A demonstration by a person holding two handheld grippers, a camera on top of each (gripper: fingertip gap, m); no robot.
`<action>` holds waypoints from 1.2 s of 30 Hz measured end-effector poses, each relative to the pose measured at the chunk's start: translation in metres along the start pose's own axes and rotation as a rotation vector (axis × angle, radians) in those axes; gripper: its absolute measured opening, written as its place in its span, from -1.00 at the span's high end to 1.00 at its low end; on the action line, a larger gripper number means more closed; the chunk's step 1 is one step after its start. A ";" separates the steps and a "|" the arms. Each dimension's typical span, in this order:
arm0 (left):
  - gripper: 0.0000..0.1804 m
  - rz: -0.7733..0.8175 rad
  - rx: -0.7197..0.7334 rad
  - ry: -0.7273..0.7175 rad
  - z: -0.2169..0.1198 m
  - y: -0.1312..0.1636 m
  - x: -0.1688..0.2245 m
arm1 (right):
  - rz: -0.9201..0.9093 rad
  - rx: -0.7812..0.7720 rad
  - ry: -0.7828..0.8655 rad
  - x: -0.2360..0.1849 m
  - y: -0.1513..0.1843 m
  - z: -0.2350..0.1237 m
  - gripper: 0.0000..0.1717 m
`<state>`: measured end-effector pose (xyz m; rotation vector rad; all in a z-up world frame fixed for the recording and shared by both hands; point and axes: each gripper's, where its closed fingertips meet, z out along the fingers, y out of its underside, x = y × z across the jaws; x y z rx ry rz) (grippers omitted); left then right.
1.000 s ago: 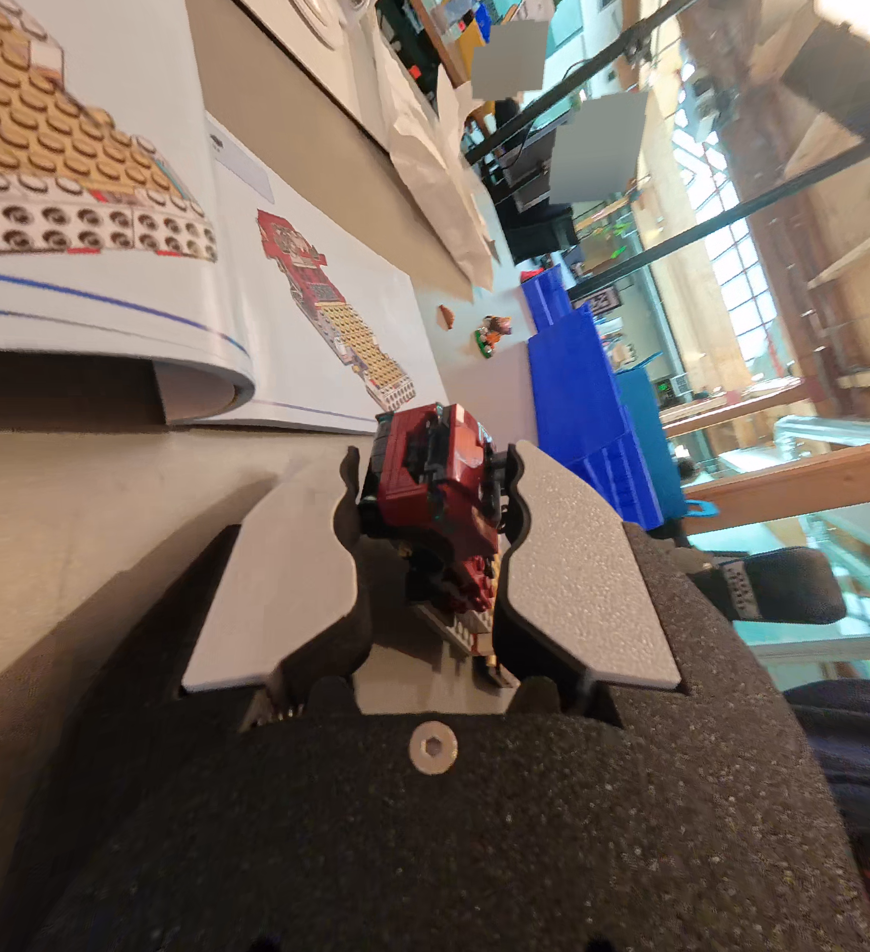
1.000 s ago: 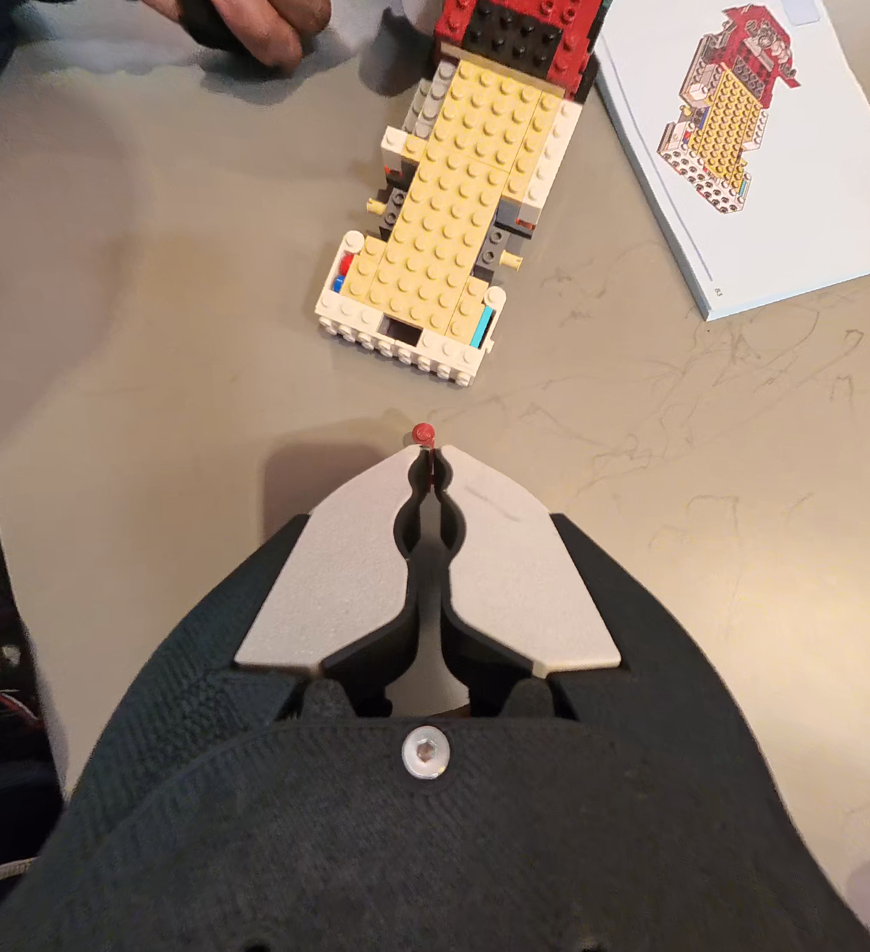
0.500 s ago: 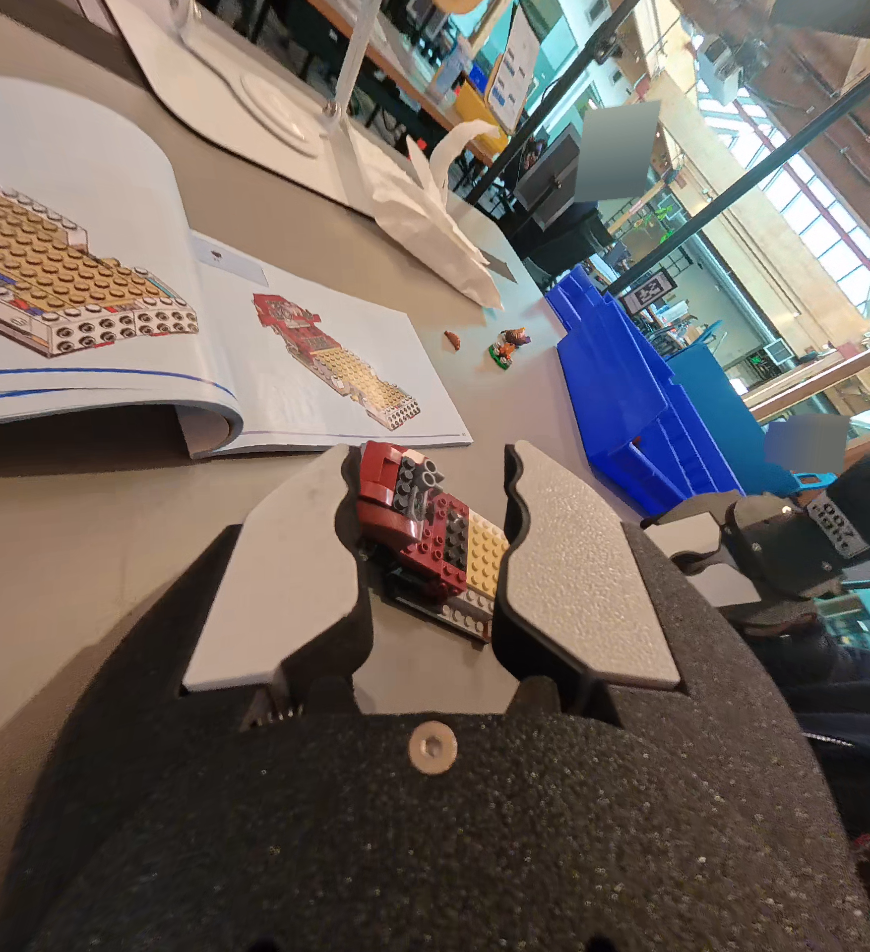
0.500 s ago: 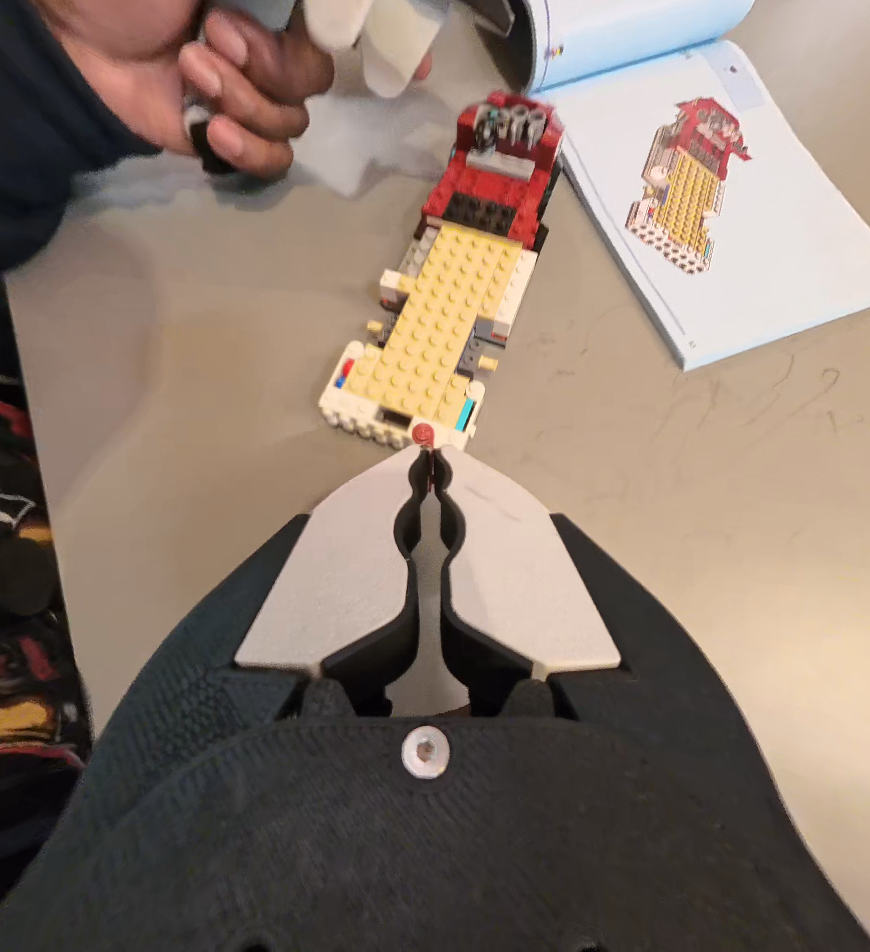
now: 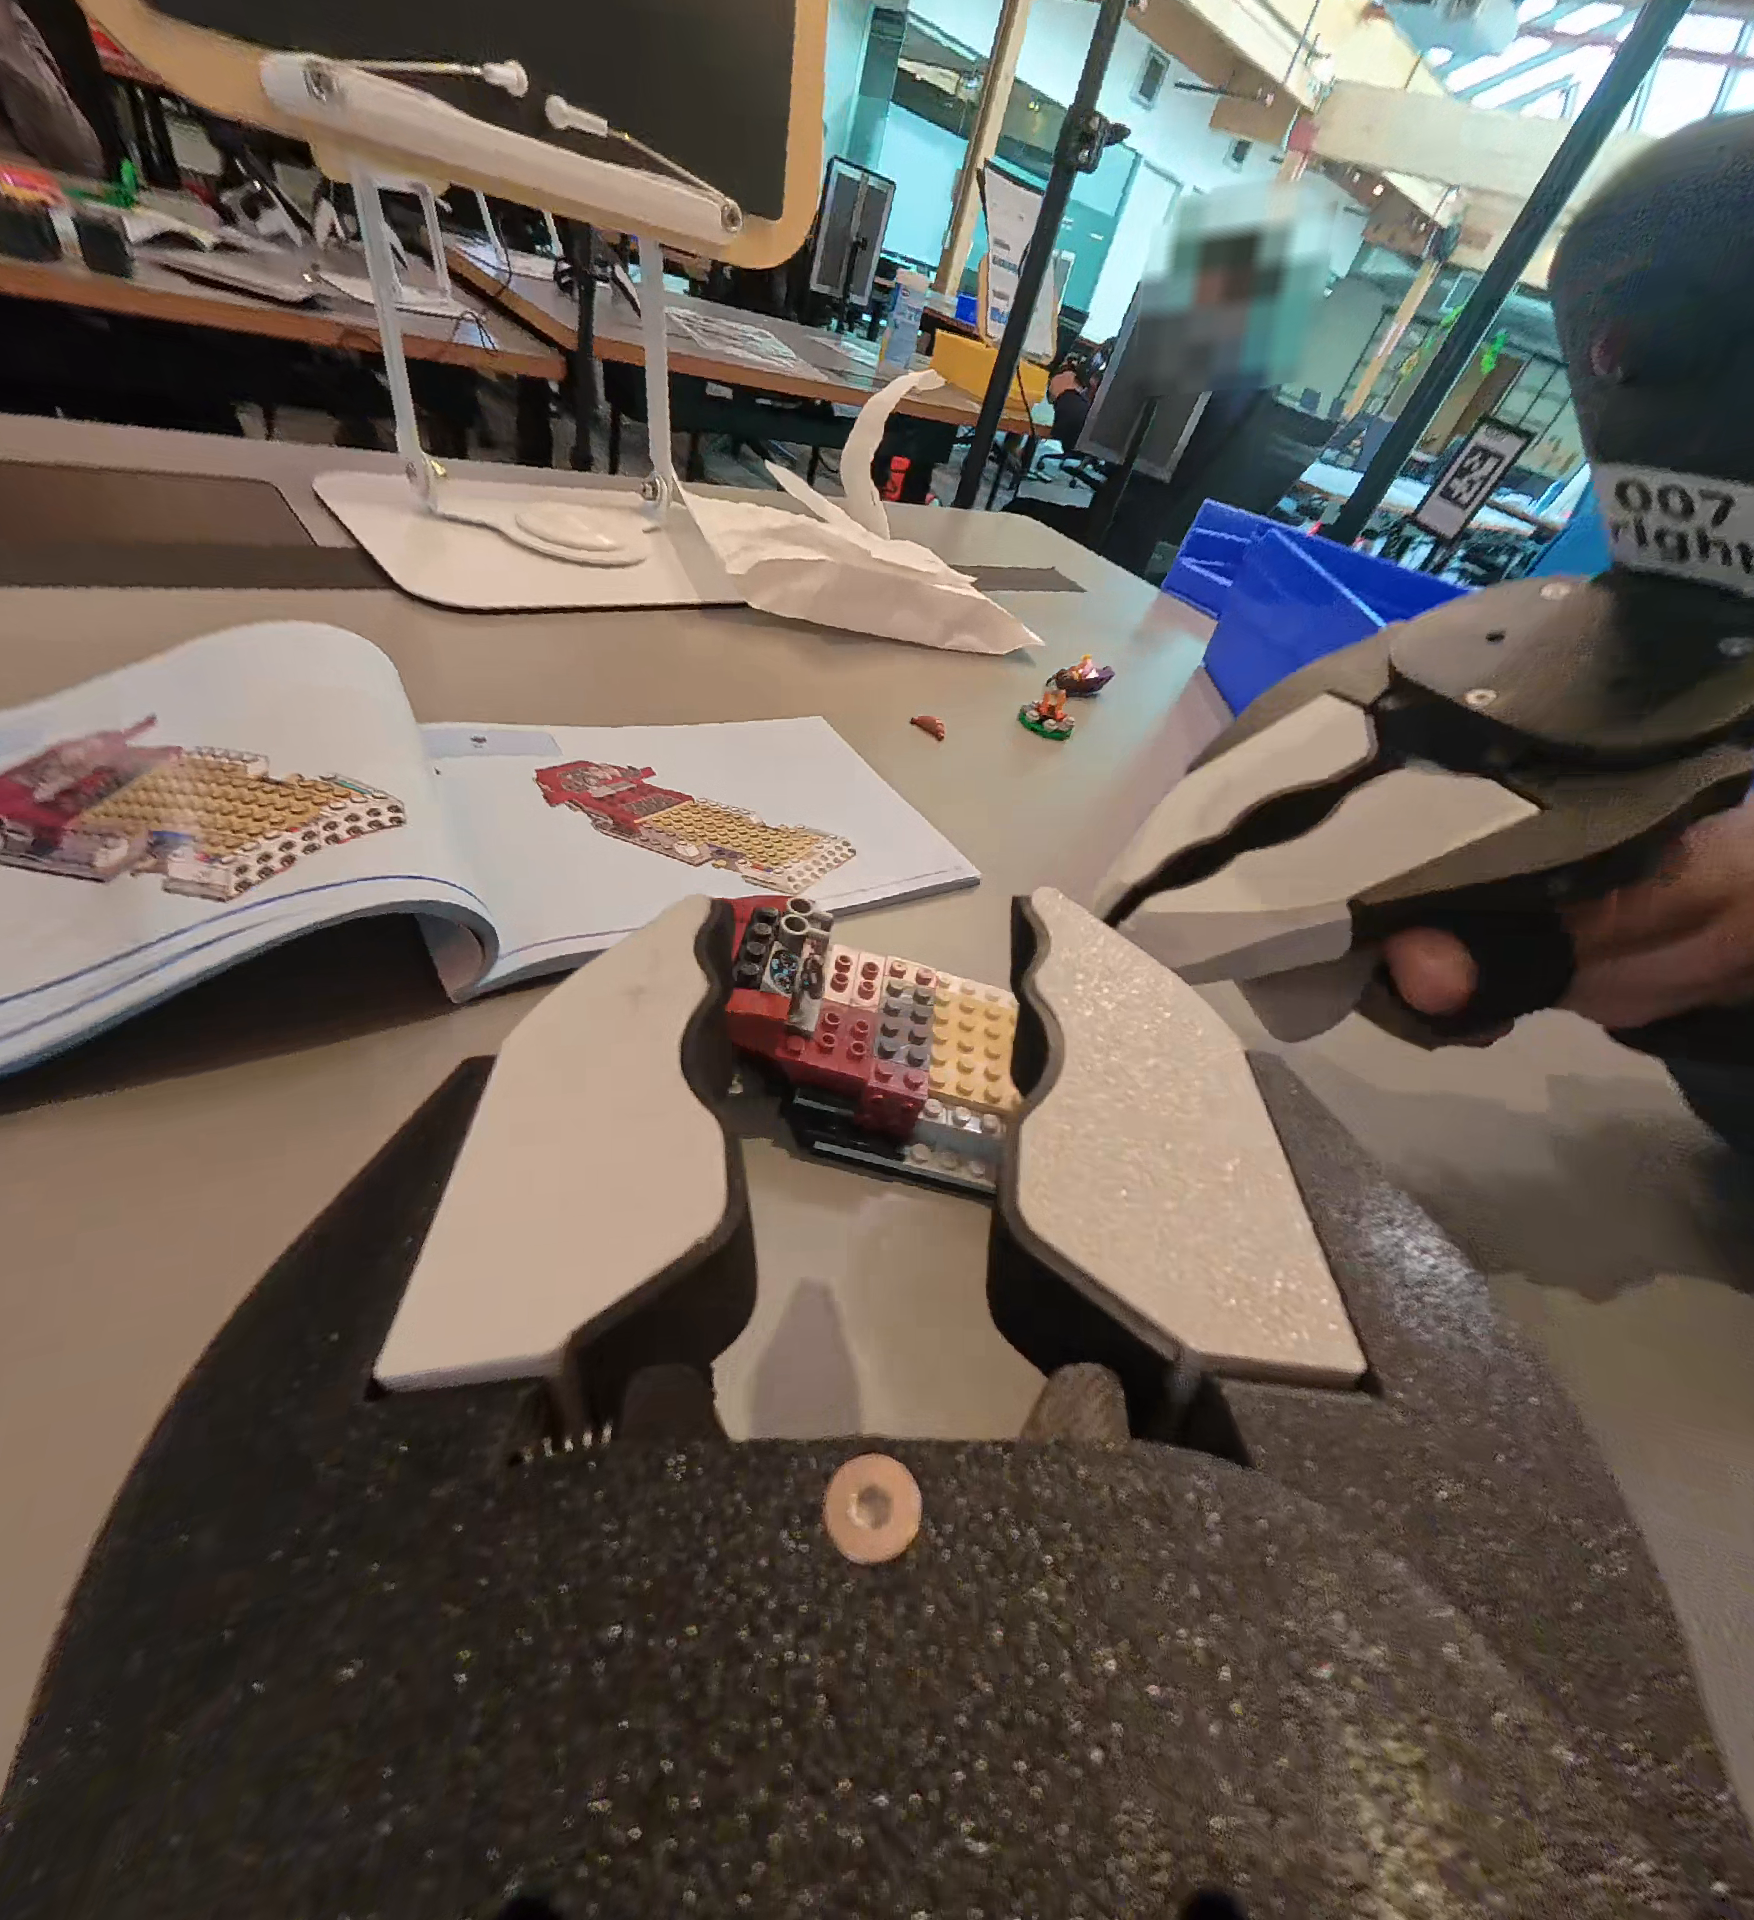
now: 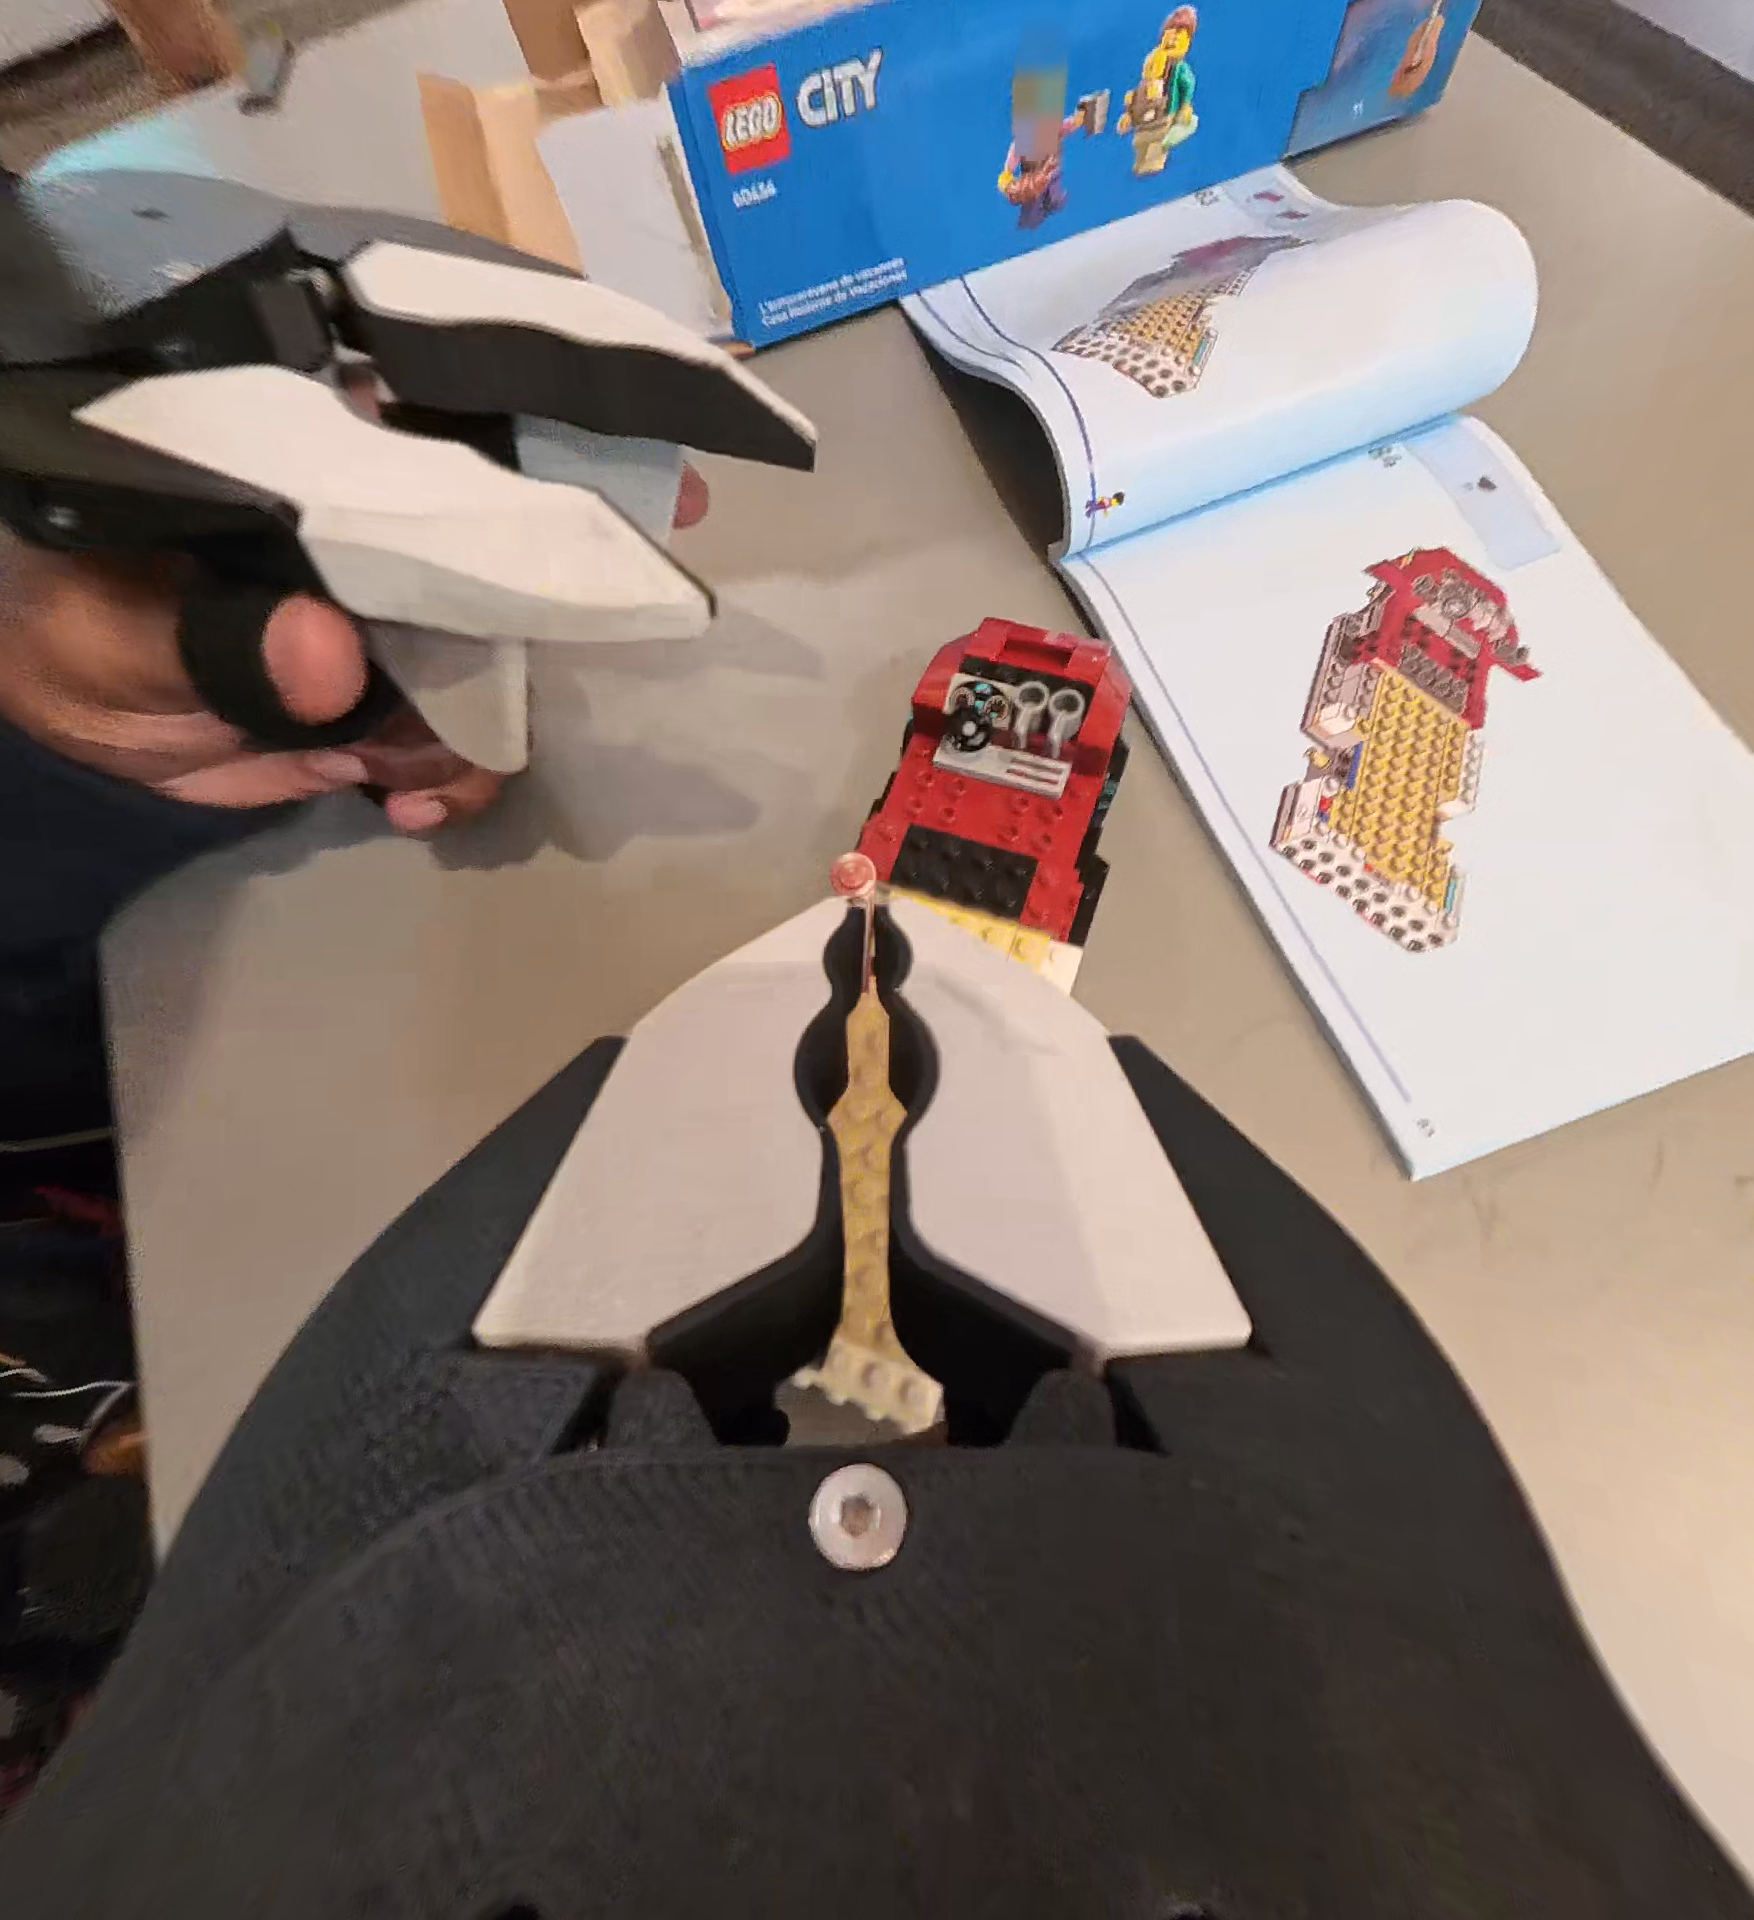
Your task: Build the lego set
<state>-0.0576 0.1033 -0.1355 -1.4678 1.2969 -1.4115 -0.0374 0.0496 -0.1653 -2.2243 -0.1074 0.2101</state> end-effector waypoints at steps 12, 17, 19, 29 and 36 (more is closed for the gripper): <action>0.47 0.105 -0.033 -0.003 0.004 0.004 0.003 | 0.010 0.017 -0.051 0.002 -0.028 0.031 0.99; 0.50 0.197 -0.048 -0.027 0.008 0.005 0.006 | 0.022 0.018 -0.056 0.004 -0.025 0.031 0.98; 0.51 0.210 -0.062 -0.018 0.010 0.008 0.008 | 0.027 0.016 -0.059 0.005 -0.023 0.031 0.98; 0.56 0.255 -0.060 0.026 0.011 0.009 0.017 | 0.050 0.043 -0.069 0.000 -0.029 0.027 0.98; 0.66 0.375 0.045 -0.006 0.006 -0.002 0.025 | 0.184 0.117 -0.123 -0.002 -0.038 0.022 0.98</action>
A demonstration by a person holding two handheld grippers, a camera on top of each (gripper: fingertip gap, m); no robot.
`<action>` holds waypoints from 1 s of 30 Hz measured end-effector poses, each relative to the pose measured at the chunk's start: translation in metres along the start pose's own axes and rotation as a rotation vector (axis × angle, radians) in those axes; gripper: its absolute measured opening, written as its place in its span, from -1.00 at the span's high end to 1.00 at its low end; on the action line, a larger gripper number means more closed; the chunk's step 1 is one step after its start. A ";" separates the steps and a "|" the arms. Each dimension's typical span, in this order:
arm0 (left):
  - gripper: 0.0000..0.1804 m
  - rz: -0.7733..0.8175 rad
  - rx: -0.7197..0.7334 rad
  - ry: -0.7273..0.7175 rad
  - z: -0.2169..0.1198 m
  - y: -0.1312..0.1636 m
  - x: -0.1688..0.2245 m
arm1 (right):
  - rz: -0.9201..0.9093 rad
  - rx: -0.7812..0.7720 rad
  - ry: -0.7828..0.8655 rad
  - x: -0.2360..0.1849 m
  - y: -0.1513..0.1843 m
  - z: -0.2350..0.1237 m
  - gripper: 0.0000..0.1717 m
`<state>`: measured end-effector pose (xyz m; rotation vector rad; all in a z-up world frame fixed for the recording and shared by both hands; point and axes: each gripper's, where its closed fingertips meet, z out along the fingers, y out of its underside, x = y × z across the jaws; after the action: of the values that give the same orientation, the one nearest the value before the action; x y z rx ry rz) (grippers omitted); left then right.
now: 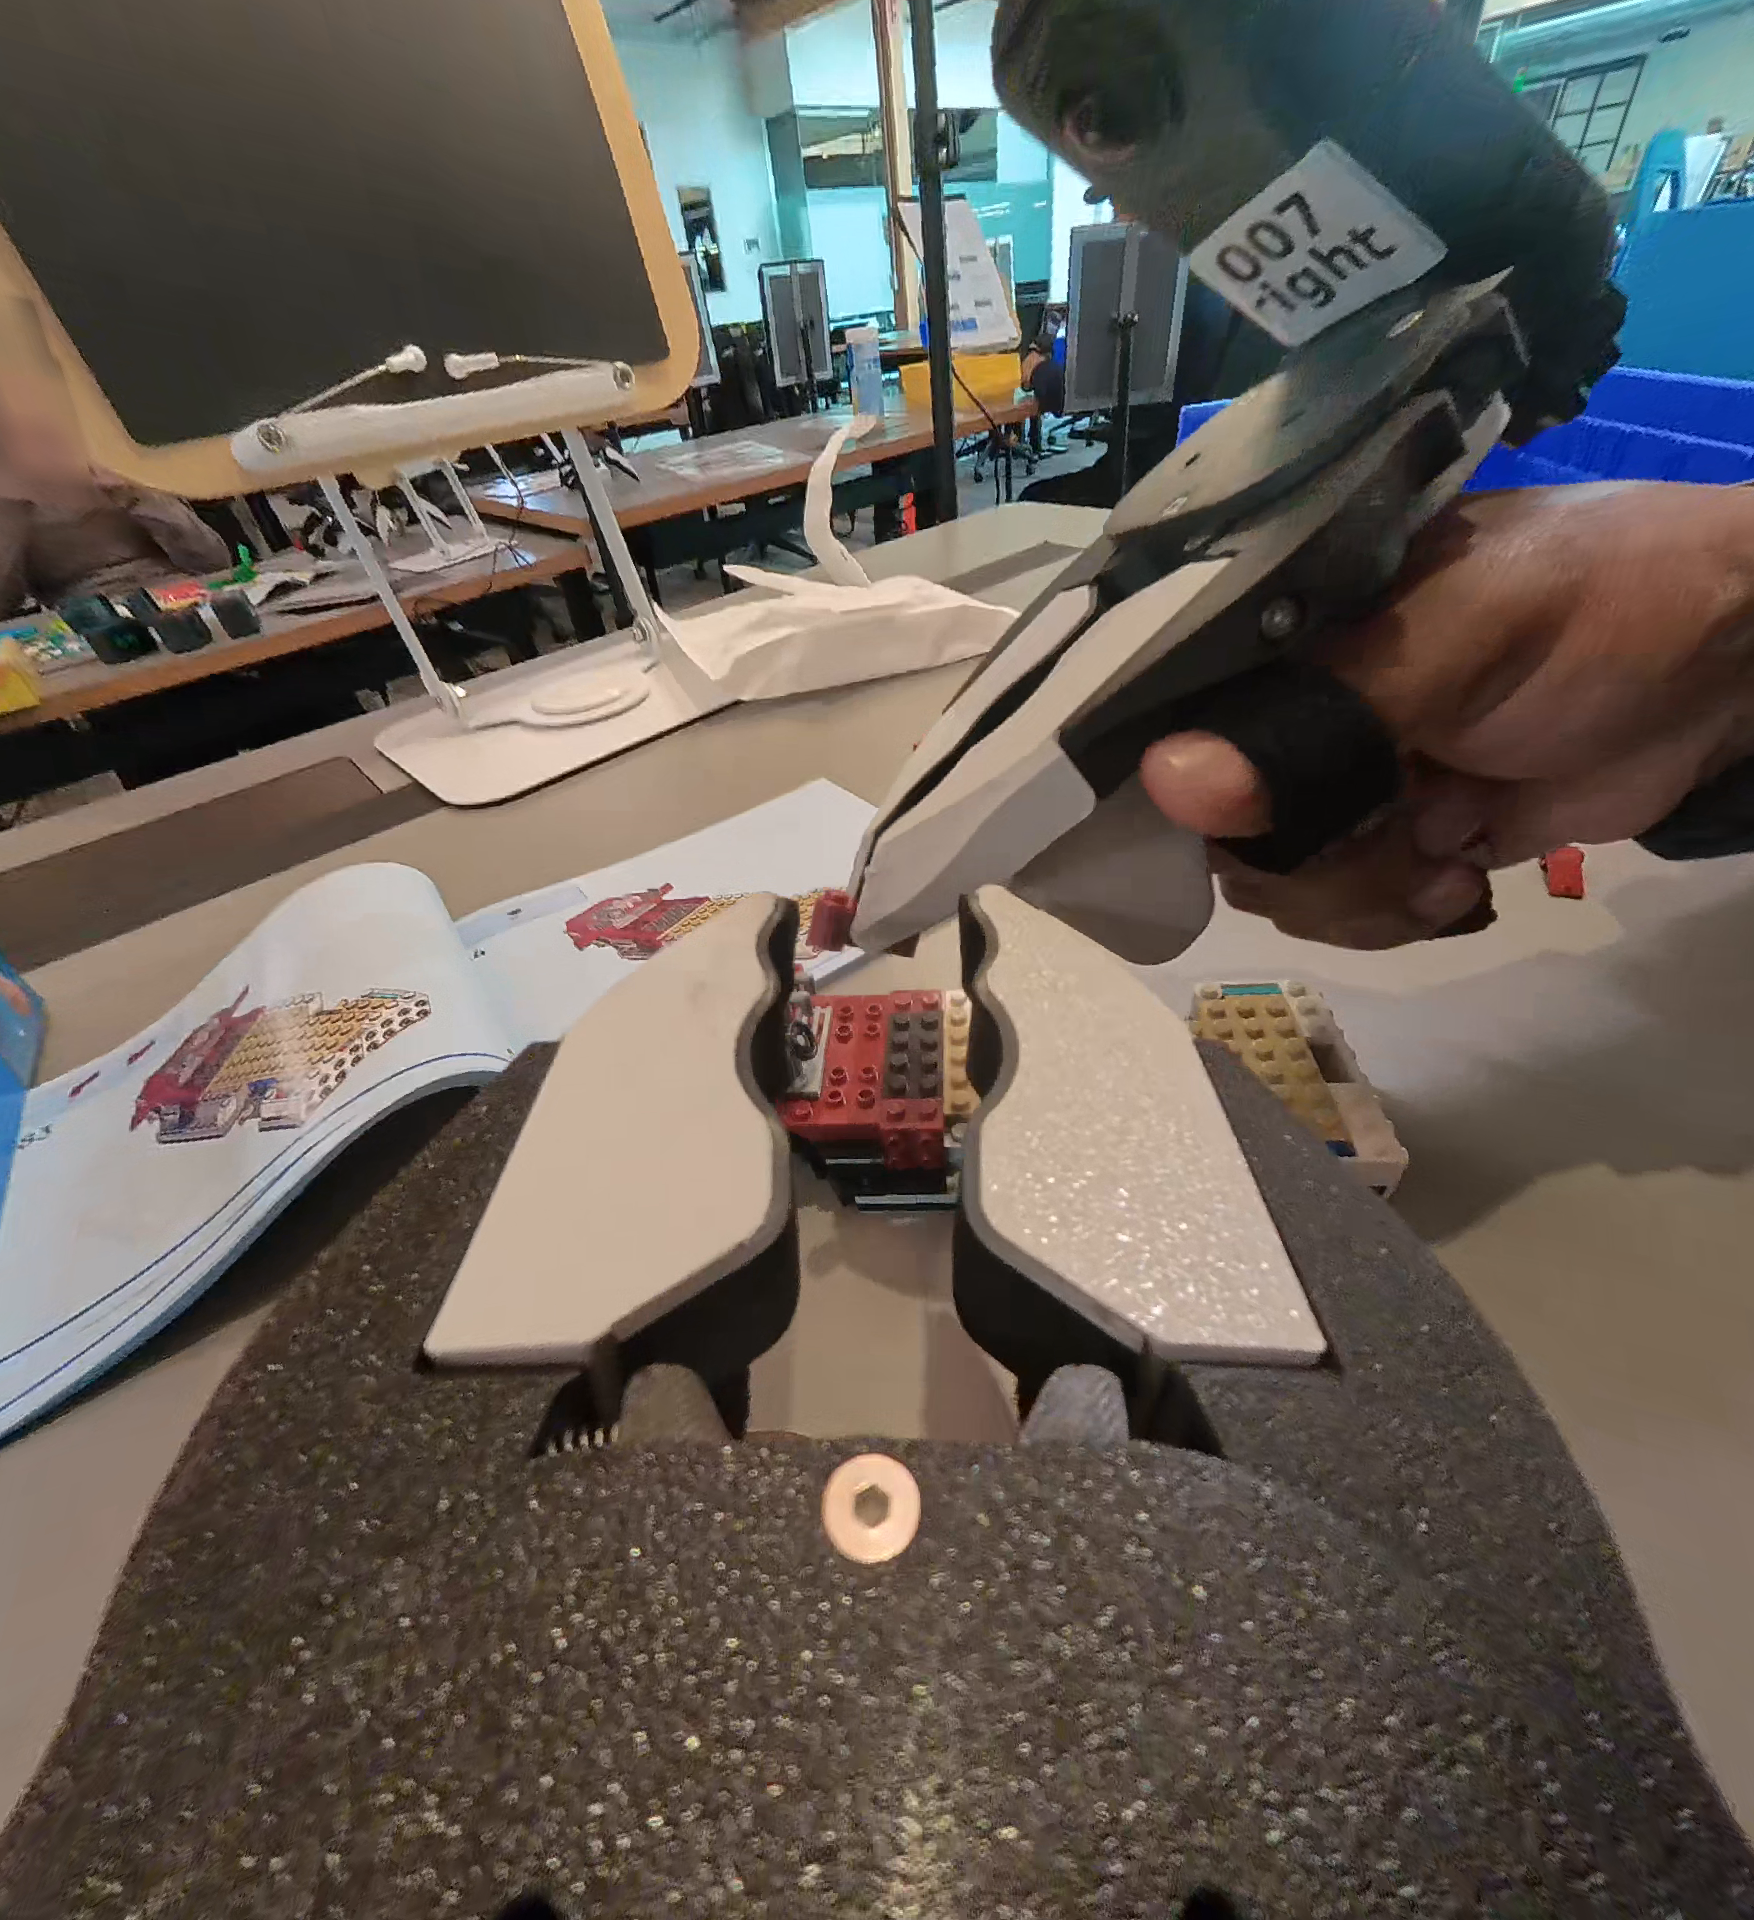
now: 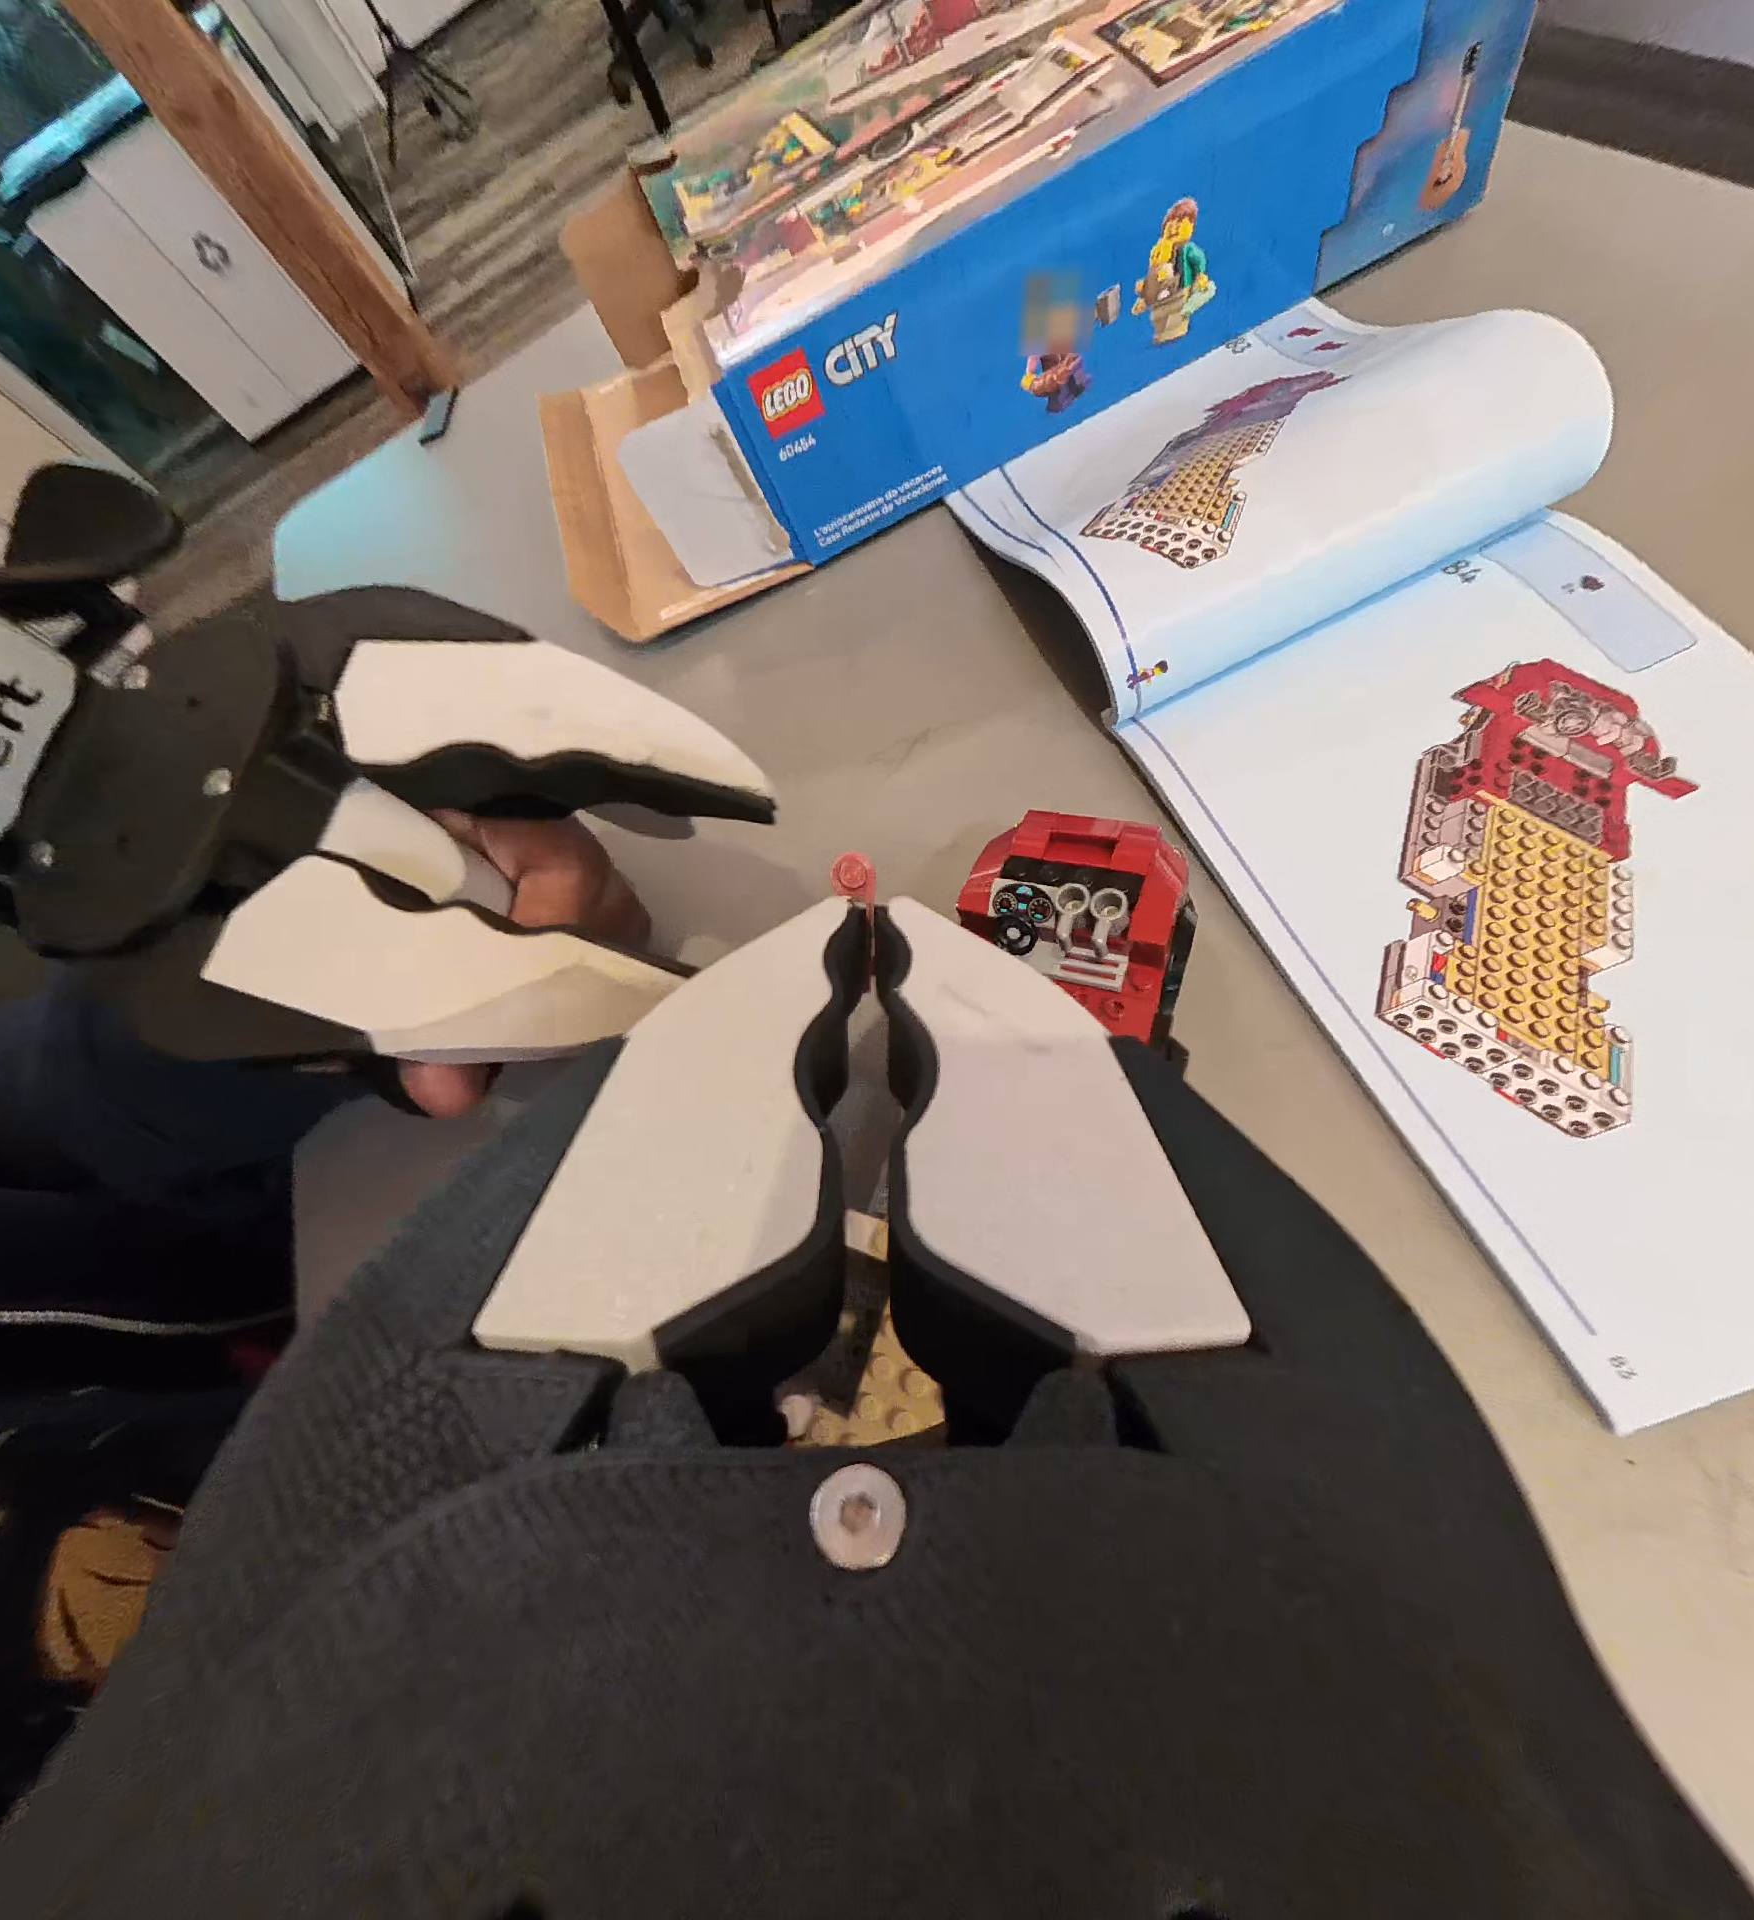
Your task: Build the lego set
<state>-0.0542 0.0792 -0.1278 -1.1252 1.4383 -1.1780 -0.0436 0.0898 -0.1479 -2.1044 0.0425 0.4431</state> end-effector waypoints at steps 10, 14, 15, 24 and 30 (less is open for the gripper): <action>0.70 0.300 -0.045 -0.096 0.008 0.008 0.008 | 0.261 0.066 -0.116 -0.003 -0.002 -0.006 0.99; 0.75 0.432 -0.057 -0.177 0.010 0.010 0.006 | 0.361 0.081 -0.165 -0.007 -0.002 -0.007 0.99; 0.76 0.456 -0.056 -0.191 0.010 0.009 0.005 | 0.377 0.084 -0.171 -0.007 -0.002 -0.007 0.98; 0.63 0.603 -0.079 -0.281 0.014 0.010 0.004 | 0.421 0.100 -0.166 -0.007 -0.003 -0.007 0.98; 0.64 0.645 -0.090 -0.327 0.015 0.010 0.001 | 0.426 0.097 -0.165 -0.010 -0.001 -0.006 0.97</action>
<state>-0.0409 0.0777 -0.1394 -0.7711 1.4449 -0.4579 -0.0508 0.0840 -0.1409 -1.9536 0.4126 0.8497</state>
